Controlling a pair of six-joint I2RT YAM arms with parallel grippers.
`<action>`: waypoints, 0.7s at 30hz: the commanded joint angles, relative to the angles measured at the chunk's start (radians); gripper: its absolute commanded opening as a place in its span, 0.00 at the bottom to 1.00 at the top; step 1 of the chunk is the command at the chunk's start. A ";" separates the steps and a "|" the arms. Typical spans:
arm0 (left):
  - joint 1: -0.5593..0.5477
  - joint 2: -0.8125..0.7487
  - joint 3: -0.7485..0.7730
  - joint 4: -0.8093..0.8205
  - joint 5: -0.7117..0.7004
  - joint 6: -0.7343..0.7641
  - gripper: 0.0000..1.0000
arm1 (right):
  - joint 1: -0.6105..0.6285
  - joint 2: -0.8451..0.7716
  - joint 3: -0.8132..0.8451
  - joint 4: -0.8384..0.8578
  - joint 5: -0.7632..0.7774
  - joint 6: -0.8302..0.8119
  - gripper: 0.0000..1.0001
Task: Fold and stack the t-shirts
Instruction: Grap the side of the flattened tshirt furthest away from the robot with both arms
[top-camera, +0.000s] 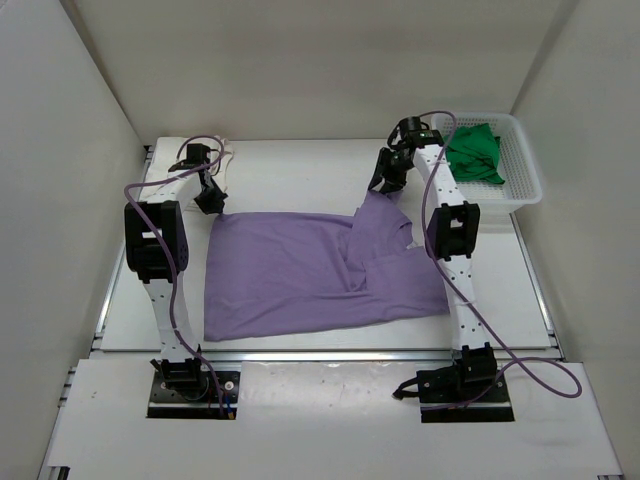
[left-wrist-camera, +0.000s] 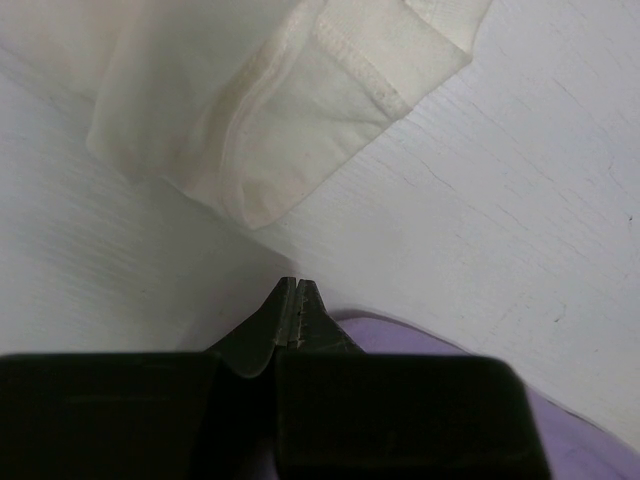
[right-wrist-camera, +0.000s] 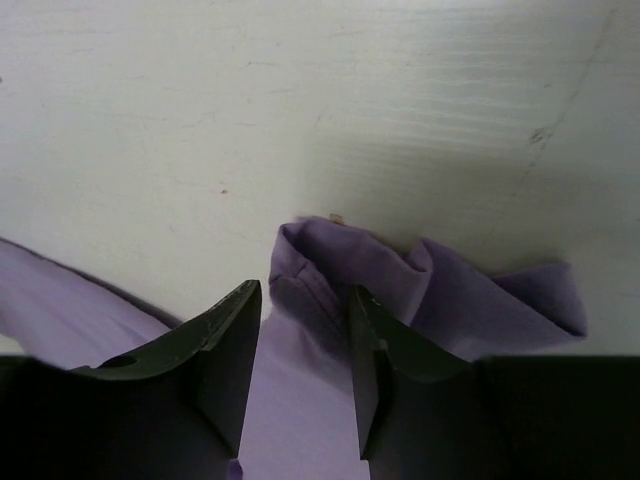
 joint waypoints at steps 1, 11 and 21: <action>0.000 -0.068 0.018 -0.005 0.009 -0.006 0.00 | 0.018 -0.058 0.020 -0.025 -0.059 -0.024 0.37; 0.009 -0.083 0.016 0.001 0.018 -0.006 0.00 | -0.014 -0.083 0.038 -0.043 -0.096 -0.021 0.00; 0.055 -0.137 -0.010 0.006 0.030 -0.023 0.00 | -0.117 -0.383 -0.028 -0.154 -0.030 -0.038 0.00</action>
